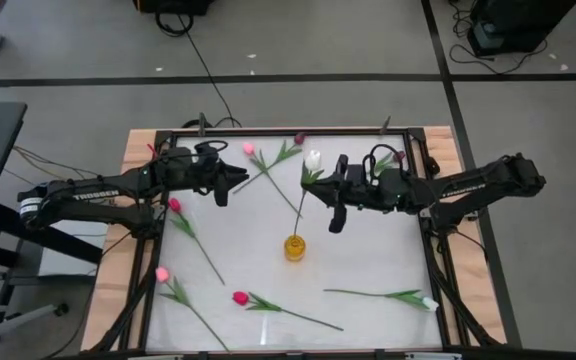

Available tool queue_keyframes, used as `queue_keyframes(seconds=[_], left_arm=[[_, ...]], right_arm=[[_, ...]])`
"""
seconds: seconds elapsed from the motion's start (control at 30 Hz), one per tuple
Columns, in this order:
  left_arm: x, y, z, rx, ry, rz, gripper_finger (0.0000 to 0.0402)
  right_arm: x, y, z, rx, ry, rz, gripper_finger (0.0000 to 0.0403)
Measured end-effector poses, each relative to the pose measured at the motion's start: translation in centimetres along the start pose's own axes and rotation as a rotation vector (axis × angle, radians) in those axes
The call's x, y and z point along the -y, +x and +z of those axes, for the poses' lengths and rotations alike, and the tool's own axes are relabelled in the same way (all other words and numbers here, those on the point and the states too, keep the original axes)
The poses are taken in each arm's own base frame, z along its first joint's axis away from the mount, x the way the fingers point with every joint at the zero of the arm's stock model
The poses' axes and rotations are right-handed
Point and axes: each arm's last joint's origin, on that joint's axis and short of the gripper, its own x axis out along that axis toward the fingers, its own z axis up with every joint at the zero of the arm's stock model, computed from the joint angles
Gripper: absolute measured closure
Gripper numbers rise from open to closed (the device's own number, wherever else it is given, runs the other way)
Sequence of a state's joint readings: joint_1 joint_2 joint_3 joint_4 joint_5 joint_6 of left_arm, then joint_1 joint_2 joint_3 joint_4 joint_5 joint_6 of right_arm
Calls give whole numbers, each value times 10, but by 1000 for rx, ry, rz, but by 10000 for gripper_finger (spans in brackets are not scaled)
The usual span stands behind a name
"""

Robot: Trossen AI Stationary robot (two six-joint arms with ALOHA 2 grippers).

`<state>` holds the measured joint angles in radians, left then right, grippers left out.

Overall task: Sort flowers into vase by color
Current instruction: Put the top white tulip into the yellow flower vase

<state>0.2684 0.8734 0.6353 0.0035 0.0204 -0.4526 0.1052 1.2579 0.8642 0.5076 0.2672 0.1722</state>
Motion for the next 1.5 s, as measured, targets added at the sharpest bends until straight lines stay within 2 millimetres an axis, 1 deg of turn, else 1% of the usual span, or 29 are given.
queue_keyframes(seconds=[0.17, 0.37, 0.6, 0.7, 0.9, 1.0, 1.1, 1.3, 1.5], left_arm=[[0, 0, 0, 2, 0, -1, 283], [0, 0, 0, 3, 0, -1, 283], [0, 0, 0, 3, -18, -1, 283], [0, 0, 1, 5, -17, -2, 283], [1, 0, 1, 9, -7, -17, 283], [1, 0, 1, 11, -7, -18, 283], [2, 0, 2, 20, -7, -31, 283], [3, 0, 3, 24, -6, -51, 283], [3, 0, 3, 23, -6, -54, 283]], right_arm=[[-7, -2, -1, -7, -17, 24, 390], [-9, -3, -9, -84, -80, 26, 390], [-10, -4, -12, -113, -124, 53, 388], [-9, -1, -19, -156, -150, 54, 388], [-12, 11, -45, -232, -180, 58, 387], [-14, 18, -56, -240, -174, 61, 383], [-15, 23, -61, -223, -145, 64, 374], [-14, 26, -62, -207, -131, 78, 366], [-11, 27, -66, -240, -59, 61, 361]])
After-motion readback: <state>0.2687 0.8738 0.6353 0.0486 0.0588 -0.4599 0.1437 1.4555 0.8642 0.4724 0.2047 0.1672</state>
